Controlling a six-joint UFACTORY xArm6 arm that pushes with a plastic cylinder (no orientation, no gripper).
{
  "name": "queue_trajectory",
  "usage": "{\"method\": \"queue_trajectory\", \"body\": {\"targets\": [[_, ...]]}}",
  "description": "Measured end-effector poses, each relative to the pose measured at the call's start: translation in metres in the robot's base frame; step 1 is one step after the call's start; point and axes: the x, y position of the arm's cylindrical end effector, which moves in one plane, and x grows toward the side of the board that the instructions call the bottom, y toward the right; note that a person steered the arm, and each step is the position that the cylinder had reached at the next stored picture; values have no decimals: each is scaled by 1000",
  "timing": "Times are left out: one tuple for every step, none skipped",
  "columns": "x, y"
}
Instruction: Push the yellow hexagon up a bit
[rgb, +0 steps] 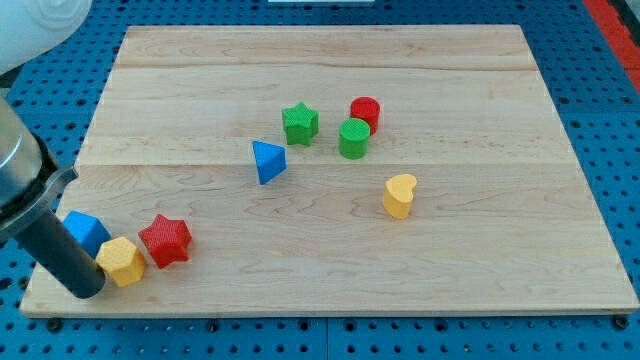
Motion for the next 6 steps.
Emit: {"method": "queue_trajectory", "body": {"targets": [[-2, 2], [-3, 7], [0, 9], [20, 10], [18, 22], [-2, 36]]}}
